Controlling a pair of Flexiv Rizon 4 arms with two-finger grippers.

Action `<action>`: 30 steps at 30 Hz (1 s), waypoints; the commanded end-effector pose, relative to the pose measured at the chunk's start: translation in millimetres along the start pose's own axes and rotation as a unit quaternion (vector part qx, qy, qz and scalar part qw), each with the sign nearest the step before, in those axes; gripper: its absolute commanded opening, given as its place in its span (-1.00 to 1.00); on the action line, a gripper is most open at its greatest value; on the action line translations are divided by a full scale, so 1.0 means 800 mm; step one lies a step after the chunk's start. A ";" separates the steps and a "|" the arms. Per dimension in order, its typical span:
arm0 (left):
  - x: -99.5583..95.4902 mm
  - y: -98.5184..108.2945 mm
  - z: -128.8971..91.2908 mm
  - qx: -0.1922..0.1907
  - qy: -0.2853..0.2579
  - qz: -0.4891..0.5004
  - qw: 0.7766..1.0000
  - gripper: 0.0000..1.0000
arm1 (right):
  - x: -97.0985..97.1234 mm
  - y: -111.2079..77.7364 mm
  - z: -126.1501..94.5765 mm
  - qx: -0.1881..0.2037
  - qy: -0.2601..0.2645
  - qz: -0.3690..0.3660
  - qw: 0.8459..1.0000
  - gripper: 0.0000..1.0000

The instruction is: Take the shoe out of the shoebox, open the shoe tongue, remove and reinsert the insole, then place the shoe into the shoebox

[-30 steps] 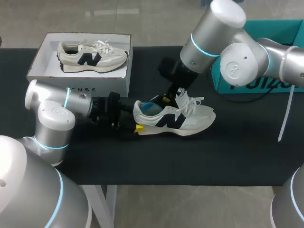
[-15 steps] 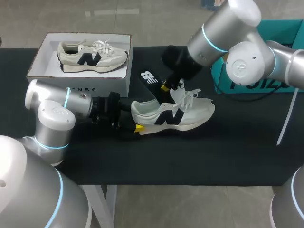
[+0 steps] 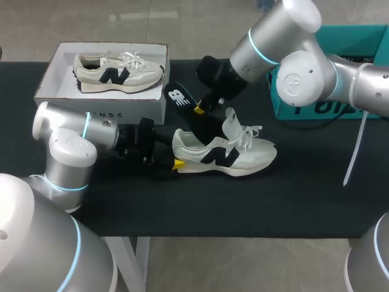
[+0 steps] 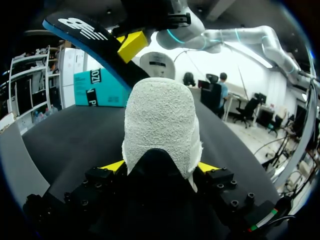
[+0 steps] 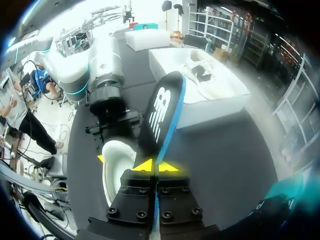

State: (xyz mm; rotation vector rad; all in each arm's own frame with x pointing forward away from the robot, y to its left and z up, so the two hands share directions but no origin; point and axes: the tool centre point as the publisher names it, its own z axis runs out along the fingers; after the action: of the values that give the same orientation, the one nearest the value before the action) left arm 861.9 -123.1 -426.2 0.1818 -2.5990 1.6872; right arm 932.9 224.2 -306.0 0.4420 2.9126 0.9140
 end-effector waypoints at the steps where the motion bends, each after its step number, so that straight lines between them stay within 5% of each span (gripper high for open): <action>1: 0.000 0.003 0.001 0.000 -0.001 0.000 1.000 -1.00 | -0.009 0.024 -0.008 -0.007 -0.006 -0.006 1.000 -1.00; 5: 0.000 0.003 0.001 0.000 -0.001 0.000 1.000 -1.00 | -0.013 0.044 -0.048 -0.032 -0.017 0.007 0.999 -1.00; 13: 0.000 0.003 0.001 0.000 -0.001 0.000 1.000 -1.00 | -0.017 0.072 -0.130 -0.219 0.038 0.054 0.974 -1.00; 30: 0.000 0.003 0.001 0.000 -0.001 0.000 1.000 -1.00 | -0.015 0.077 -0.139 -0.218 0.036 0.040 0.974 -1.00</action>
State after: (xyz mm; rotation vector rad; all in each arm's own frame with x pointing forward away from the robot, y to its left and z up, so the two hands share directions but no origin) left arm 861.9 -123.1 -426.2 0.1818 -2.5991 1.6867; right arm 944.1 206.3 -178.3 0.4988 2.6521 1.5600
